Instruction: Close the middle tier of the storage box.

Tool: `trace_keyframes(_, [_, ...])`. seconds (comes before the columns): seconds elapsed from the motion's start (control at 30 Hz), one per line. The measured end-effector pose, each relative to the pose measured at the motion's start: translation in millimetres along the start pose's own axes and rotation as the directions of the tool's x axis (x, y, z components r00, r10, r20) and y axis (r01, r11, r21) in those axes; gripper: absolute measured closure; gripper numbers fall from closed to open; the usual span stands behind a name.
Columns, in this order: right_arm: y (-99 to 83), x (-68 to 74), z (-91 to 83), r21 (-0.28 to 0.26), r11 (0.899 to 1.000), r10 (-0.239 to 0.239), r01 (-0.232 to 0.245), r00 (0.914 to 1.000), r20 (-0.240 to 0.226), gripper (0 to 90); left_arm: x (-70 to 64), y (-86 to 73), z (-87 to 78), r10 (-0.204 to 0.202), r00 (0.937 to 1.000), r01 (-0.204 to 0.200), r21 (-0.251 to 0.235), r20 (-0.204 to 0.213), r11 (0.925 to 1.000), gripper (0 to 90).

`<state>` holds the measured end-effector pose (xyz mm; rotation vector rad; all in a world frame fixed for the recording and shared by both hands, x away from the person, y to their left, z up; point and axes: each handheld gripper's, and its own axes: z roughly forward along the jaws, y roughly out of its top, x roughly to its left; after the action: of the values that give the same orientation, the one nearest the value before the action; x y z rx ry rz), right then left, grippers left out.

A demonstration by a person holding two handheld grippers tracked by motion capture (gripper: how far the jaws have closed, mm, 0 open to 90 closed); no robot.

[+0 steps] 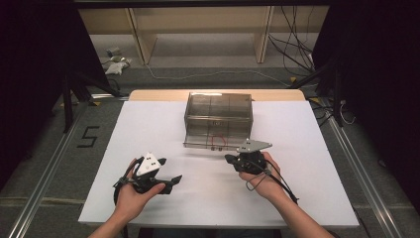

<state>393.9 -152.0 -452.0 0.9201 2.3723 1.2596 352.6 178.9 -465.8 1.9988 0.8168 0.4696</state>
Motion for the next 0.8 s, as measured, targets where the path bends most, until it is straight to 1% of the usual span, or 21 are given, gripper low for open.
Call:
trace_keyframes(0.1, [2.0, -0.8, -0.7, 0.002, 1.000, 0.005, -0.005, 1.0000, -0.005, 90.0, -0.1, 0.2, 0.7, 0.002, 1.0000, -0.002, 0.002, 0.004, 1.0000, 17.5])
trace_keyframes(0.13, [2.0, -0.8, -0.4, 0.006, 1.000, 0.018, -0.018, 0.9998, -0.007, 90.0, -0.8, 0.3, 1.2, 0.000, 1.0000, 0.000, 0.001, 0.005, 1.0000, 17.5])
trace_keyframes(0.17, [1.9, -0.7, -0.2, 0.011, 1.000, 0.023, -0.023, 0.9997, -0.004, 90.0, -1.0, 0.5, 1.3, 0.001, 1.0000, -0.001, 0.001, 0.006, 1.0000, 17.5])
trace_keyframes(0.2, [2.0, -0.7, -0.2, 0.006, 1.000, 0.022, -0.023, 0.9997, 0.007, 90.0, -1.3, 0.5, 1.4, 0.001, 1.0000, -0.001, 0.000, 0.007, 1.0000, 17.5])
trace_keyframes(0.27, [3.0, -1.3, -0.6, -0.005, 1.000, 0.028, -0.028, 0.9996, 0.009, 90.0, -1.5, 0.1, 1.6, 0.003, 0.9999, -0.004, 0.004, 0.010, 1.0000, 17.5])
trace_keyframes(0.33, [5.3, -1.7, -0.9, -0.012, 1.000, 0.029, -0.029, 0.9993, 0.023, 90.0, -1.8, -0.1, 1.3, -0.002, 0.9999, 0.002, -0.001, 0.010, 1.0000, 17.5])
trace_keyframes(0.37, [6.5, -1.8, -0.7, -0.014, 0.999, 0.032, -0.032, 0.9990, 0.031, 90.0, -1.8, 0.0, 0.9, 0.002, 0.9999, -0.002, 0.000, 0.011, 1.0000, 17.5])
trace_keyframes(0.43, [8.8, -2.5, 1.7, -0.020, 0.999, 0.028, -0.027, 0.9987, 0.043, 90.0, -2.1, -0.2, 0.5, 0.005, 0.9999, -0.005, -0.002, 0.012, 1.0000, 17.5])
trace_keyframes(0.6, [14.7, -3.4, 12.3, -0.014, 1.000, 0.027, -0.026, 0.9955, 0.090, 90.0, -3.0, 0.1, -0.8, 0.012, 0.9998, -0.012, -0.001, 0.013, 0.9999, 17.5])
trace_keyframes(0.63, [15.9, -3.6, 15.4, -0.008, 0.999, 0.031, -0.031, 0.9951, 0.094, 90.0, -3.1, 0.2, -0.8, 0.012, 0.9998, -0.012, -0.002, 0.012, 0.9999, 17.5])
trace_keyframes(0.67, [16.1, -3.7, 17.7, -0.008, 1.000, 0.025, -0.025, 0.9946, 0.101, 90.0, -3.6, 0.3, -0.7, 0.010, 0.9999, -0.010, -0.003, 0.012, 0.9999, 17.5])
trace_keyframes(0.73, [15.3, -3.3, 22.0, 0.012, 1.000, 0.018, -0.020, 0.9933, 0.114, 90.0, -3.8, 0.4, -0.8, 0.010, 0.9999, -0.010, -0.003, 0.012, 0.9999, 17.5])
trace_keyframes(0.8, [13.5, -3.4, 25.0, 0.029, 0.999, 0.023, -0.027, 0.9929, 0.117, 90.0, -3.9, 0.4, -0.6, 0.011, 0.9999, -0.011, -0.003, 0.012, 0.9999, 17.5])
